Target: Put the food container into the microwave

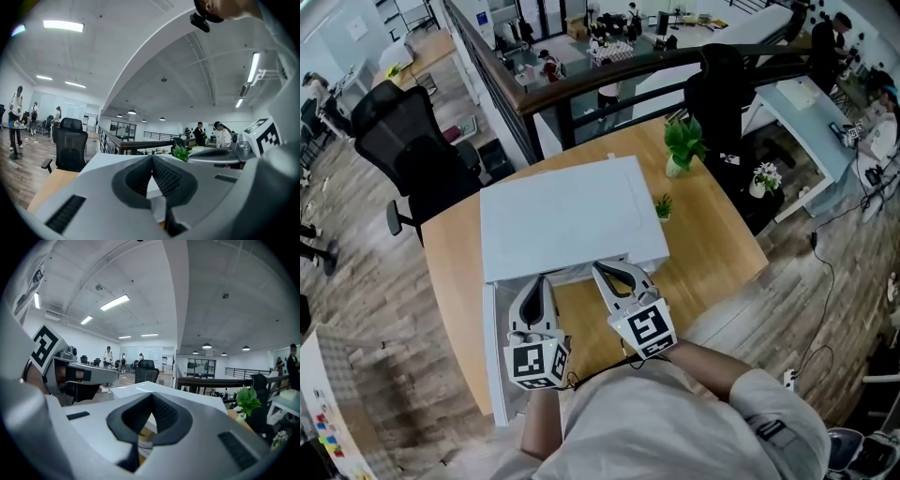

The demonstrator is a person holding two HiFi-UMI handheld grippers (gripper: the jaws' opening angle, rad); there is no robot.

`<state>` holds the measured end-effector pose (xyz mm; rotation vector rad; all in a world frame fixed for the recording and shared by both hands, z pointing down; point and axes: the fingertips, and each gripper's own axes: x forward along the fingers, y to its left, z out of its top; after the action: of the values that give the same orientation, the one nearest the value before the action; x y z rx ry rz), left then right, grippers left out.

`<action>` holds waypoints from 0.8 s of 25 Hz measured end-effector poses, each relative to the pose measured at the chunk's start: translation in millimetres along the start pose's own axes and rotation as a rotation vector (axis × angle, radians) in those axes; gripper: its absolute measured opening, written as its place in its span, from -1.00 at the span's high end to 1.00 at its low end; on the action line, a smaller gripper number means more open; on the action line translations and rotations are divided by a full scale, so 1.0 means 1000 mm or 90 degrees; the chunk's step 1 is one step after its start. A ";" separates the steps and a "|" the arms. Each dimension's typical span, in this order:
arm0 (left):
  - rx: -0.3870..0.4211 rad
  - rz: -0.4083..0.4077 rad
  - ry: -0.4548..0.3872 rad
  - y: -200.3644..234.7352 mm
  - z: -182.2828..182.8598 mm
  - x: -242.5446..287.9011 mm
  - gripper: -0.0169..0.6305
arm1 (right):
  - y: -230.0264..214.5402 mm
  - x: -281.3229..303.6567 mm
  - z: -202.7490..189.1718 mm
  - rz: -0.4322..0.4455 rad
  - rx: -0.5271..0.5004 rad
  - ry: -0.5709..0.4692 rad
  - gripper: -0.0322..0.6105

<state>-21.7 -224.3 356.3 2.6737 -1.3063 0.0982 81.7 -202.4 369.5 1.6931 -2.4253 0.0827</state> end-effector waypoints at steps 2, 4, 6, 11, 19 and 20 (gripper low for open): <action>0.003 0.002 -0.015 0.002 0.010 -0.001 0.91 | -0.002 0.001 0.007 -0.007 -0.002 -0.011 0.89; -0.001 0.006 -0.031 0.004 0.018 -0.003 0.91 | -0.005 0.002 0.012 -0.014 -0.002 -0.025 0.89; 0.002 0.010 -0.043 0.006 0.026 -0.004 0.91 | -0.009 0.002 0.019 -0.020 -0.007 -0.035 0.89; 0.009 0.013 -0.054 0.006 0.036 -0.006 0.91 | -0.020 0.000 0.028 -0.037 -0.005 -0.046 0.89; 0.021 0.003 -0.052 -0.001 0.036 -0.003 0.91 | -0.030 -0.005 0.037 -0.060 -0.011 -0.056 0.89; 0.023 0.001 -0.052 -0.002 0.036 -0.003 0.91 | -0.031 -0.006 0.036 -0.060 -0.011 -0.056 0.89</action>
<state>-22.1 -227.0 320.2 2.7338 -1.3430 0.0145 108.1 -213.3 331.1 1.8381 -2.3947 -0.0250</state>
